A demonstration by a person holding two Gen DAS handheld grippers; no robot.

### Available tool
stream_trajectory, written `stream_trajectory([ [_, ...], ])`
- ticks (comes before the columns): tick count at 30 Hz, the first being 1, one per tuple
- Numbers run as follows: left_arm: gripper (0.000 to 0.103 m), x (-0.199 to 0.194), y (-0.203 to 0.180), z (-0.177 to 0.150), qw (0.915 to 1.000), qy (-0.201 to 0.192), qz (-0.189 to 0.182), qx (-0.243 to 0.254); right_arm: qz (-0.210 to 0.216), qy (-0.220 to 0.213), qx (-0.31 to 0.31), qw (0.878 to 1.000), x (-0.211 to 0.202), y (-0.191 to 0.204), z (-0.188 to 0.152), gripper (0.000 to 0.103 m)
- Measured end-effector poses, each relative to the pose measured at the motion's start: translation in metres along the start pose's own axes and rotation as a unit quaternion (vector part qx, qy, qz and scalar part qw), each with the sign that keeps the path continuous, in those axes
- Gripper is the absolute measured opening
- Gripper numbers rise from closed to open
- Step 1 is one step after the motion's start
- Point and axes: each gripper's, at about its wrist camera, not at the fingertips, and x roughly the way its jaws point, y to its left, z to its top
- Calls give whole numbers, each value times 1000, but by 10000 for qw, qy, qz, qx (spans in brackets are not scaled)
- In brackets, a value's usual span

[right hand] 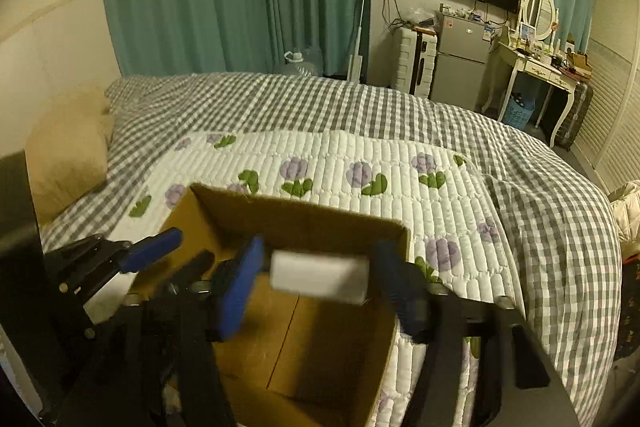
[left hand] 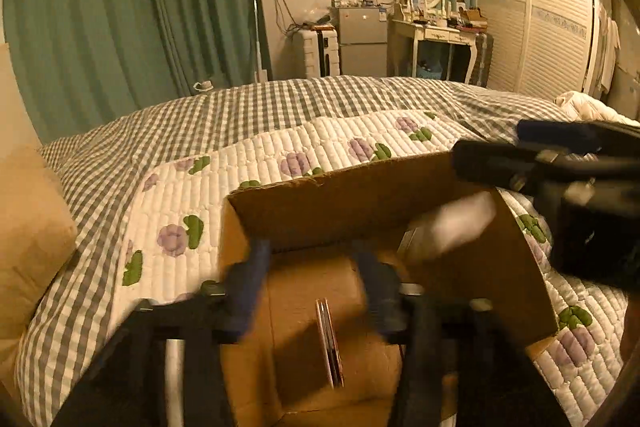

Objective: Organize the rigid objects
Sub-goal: 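Carry both items over the cardboard box and open both grippers to drop them, then grasp the grey UGREEN case with the left gripper while the right grasps the black remote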

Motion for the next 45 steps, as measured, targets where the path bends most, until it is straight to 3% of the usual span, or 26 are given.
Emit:
stream_trajectory([
  [4, 64, -23, 5, -5, 10000, -53, -5, -25, -67, -105, 91, 9999, -24, -5, 3, 71],
  [9, 102, -78, 13, -20, 9992, -378, 64, -123, -264, -259, -34, 9993, -70, -1, -9, 86],
  [12, 103, -111, 18, -30, 9982, -562, 143, -181, -368, -391, -125, 9985, -104, 6, -23, 93],
  [16, 103, -155, 27, -46, 9980, -515, 219, -287, -451, -546, -226, 9972, -149, 16, -46, 102],
  [22, 103, -181, 34, -79, 9971, -431, 370, -497, -499, -386, -499, 9968, -177, 39, -88, 103],
  [27, 103, -159, 28, -119, 9977, -188, 397, -524, -604, -18, -701, 9957, -147, 57, -141, 103],
  [33, 103, -121, 13, -166, 9973, 176, 716, -48, -179, 903, -855, 9921, -77, 74, -186, 102],
  [38, 103, -108, 21, -181, 9966, 461, 664, -154, -50, 1578, -1055, 9818, -37, 83, -209, 79],
  [45, 103, -109, 29, -181, 9969, 463, 510, -375, 166, 2037, -1136, 9723, -1, 90, -220, 60],
])
